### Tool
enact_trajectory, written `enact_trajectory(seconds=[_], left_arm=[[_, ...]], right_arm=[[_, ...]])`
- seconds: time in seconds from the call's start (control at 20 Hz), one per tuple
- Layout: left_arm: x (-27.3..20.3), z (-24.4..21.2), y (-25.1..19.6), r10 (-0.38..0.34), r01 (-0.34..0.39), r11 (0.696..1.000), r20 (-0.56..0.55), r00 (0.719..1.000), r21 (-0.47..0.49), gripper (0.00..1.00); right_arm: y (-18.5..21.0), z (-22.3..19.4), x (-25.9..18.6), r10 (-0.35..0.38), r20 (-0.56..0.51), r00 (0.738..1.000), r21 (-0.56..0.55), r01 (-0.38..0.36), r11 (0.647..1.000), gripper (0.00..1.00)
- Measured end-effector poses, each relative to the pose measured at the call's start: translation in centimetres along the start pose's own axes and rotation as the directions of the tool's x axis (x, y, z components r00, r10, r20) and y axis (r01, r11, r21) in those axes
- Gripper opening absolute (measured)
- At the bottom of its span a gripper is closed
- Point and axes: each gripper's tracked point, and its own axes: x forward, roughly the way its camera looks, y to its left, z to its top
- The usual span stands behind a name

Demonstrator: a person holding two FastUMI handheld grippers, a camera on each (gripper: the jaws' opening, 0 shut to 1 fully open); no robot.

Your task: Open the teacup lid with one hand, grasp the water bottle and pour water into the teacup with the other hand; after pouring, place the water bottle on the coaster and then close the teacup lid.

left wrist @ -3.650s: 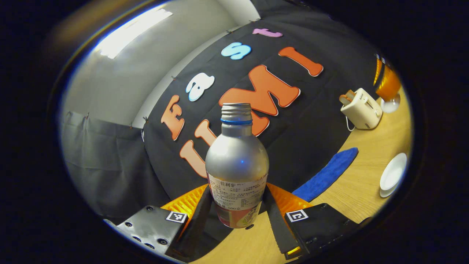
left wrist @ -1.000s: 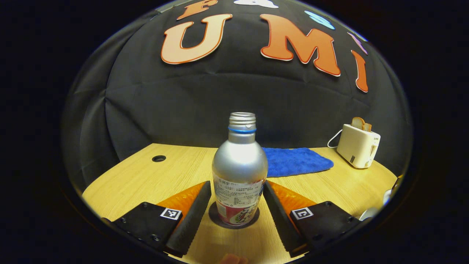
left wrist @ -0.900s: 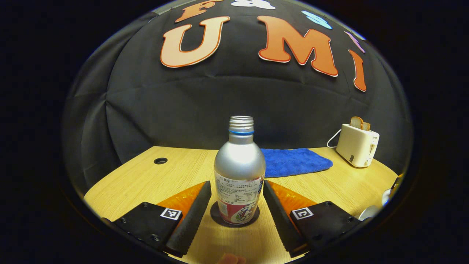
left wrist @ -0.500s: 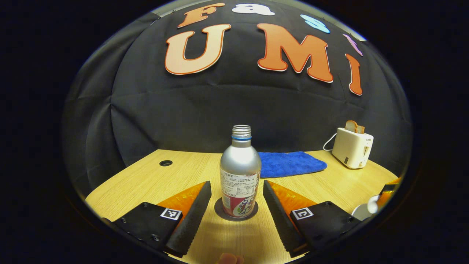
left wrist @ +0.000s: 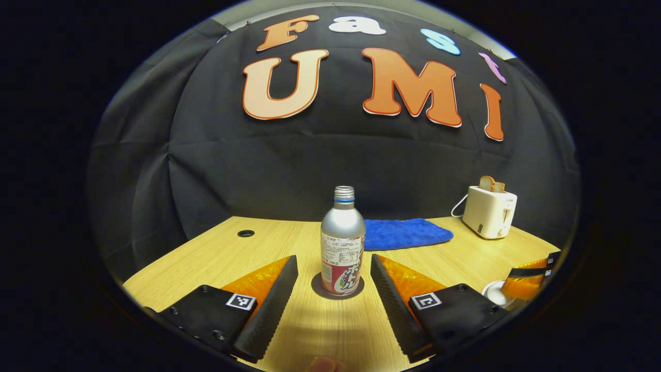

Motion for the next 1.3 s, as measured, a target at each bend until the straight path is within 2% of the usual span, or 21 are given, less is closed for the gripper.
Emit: enact_trajectory(seconds=[0.05,0.1,0.25,0.3,0.35,0.5,0.55,0.65,0.7,0.75,1.0,1.05,1.1,1.15,1.2,1.3], left_arm=[[-0.3,0.1,0.0,0.003,-0.003,1.000,0.008,1.000,-0.002,0.89],[-0.6,0.2,0.0,0.003,-0.003,1.000,0.012,1.000,-0.004,0.94],[-1.3,0.4,0.1,0.003,-0.003,1.000,0.020,1.000,-0.003,0.94],[-1.5,0.5,0.2,0.005,-0.005,1.000,0.025,1.000,-0.003,0.90],[-1.6,0.5,0.2,0.004,-0.004,1.000,0.028,1.000,-0.001,0.94],[-2.0,0.5,0.3,0.005,-0.005,1.000,0.030,1.000,-0.007,0.93],[-1.9,0.6,0.4,0.008,-0.008,1.000,0.032,0.999,-0.010,0.90],[-2.0,0.6,0.4,0.011,-0.010,1.000,0.035,0.999,-0.016,0.94],[-2.1,0.7,0.4,0.010,-0.009,1.000,0.038,0.999,-0.016,0.89],[-2.2,0.8,0.5,0.013,-0.013,1.000,0.042,0.999,-0.015,0.93],[-2.8,2.0,0.6,0.018,-0.018,1.000,0.087,0.996,-0.011,0.93],[-3.1,2.4,0.7,0.019,-0.018,1.000,0.098,0.995,-0.007,0.89],[-3.5,2.8,0.7,0.019,-0.019,1.000,0.106,0.994,-0.005,0.93],[-3.7,3.2,0.6,0.015,-0.015,1.000,0.119,0.993,-0.002,0.89],[-3.9,3.5,0.6,0.016,-0.017,1.000,0.128,0.992,0.001,0.93],[-4.0,3.8,0.7,0.017,-0.018,1.000,0.143,0.990,0.007,0.93]], right_arm=[[0.0,-0.2,0.1,-0.004,-0.002,1.000,-0.002,0.004,1.000,0.23],[0.0,-0.2,0.2,-0.005,0.003,1.000,-0.003,0.005,1.000,0.23],[0.2,-0.3,0.4,-0.007,0.014,1.000,-0.015,0.007,1.000,0.23],[0.1,-0.3,0.5,-0.014,0.019,1.000,-0.022,0.014,1.000,0.23],[0.2,-0.3,0.6,-0.017,0.021,1.000,-0.031,0.018,0.999,0.23],[0.1,-0.4,0.7,-0.028,0.030,0.999,-0.047,0.029,0.998,0.25],[0.1,-0.2,0.6,-0.033,0.034,0.999,-0.050,0.035,0.998,0.28],[0.1,0.1,0.5,-0.036,0.043,0.998,-0.054,0.038,0.998,0.29],[0.1,0.6,0.3,-0.036,0.057,0.998,-0.055,0.039,0.998,0.30],[0.1,1.1,0.1,-0.037,0.072,0.997,-0.058,0.042,0.997,0.32],[-1.0,5.5,-1.6,-0.070,0.181,0.981,-0.057,0.081,0.995,0.36],[-1.2,6.2,-2.1,-0.076,0.196,0.978,-0.059,0.089,0.994,0.37],[-1.4,7.1,-2.6,-0.082,0.213,0.974,-0.059,0.096,0.994,0.38],[-1.7,7.9,-3.1,-0.089,0.231,0.969,-0.060,0.106,0.993,0.43],[-2.0,8.7,-3.6,-0.097,0.250,0.963,-0.062,0.116,0.991,0.47],[-2.5,10.4,-4.7,-0.112,0.293,0.950,-0.065,0.136,0.989,0.56]])
